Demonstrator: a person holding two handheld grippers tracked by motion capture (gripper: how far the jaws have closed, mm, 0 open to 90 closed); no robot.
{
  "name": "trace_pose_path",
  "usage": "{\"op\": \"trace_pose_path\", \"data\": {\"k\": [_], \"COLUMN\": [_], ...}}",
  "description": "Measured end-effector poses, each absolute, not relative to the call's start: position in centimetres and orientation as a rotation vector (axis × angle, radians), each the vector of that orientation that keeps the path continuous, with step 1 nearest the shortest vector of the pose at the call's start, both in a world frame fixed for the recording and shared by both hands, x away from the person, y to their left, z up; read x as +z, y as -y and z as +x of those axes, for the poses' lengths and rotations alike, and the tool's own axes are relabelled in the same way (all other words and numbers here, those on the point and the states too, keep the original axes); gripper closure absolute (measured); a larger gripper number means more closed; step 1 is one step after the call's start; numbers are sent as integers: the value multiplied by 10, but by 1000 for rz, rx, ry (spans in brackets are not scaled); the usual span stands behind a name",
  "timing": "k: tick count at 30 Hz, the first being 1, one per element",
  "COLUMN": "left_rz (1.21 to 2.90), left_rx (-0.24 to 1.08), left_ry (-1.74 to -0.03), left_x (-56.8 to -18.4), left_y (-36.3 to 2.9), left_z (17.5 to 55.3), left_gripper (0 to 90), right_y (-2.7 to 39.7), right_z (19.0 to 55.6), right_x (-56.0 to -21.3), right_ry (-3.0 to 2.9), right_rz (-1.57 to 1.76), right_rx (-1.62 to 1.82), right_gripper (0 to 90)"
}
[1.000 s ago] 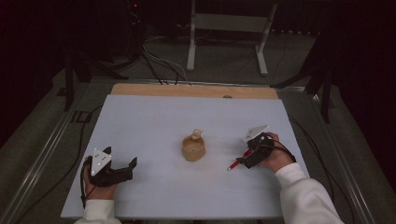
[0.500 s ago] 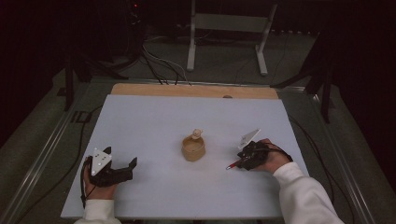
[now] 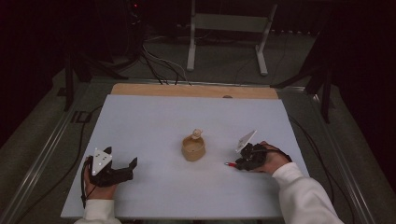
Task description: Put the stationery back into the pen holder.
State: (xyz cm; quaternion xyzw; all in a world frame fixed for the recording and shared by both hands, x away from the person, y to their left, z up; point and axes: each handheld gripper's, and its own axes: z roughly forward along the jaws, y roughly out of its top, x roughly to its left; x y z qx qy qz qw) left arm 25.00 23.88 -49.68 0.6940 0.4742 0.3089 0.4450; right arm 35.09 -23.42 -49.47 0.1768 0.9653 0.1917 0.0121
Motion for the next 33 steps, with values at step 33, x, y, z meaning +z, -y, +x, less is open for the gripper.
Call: {"op": "trace_pose_path", "data": {"k": [33], "left_rz": [1726], "left_rx": [764], "left_ry": [-1173], "left_x": [-497], "left_y": [-239], "left_z": [250], "left_gripper": [3], "right_y": [245], "right_z": [347], "right_x": [-463], "right_ry": [-2790], "right_rz": [717], "right_rx": [799], "right_gripper": [807]}}
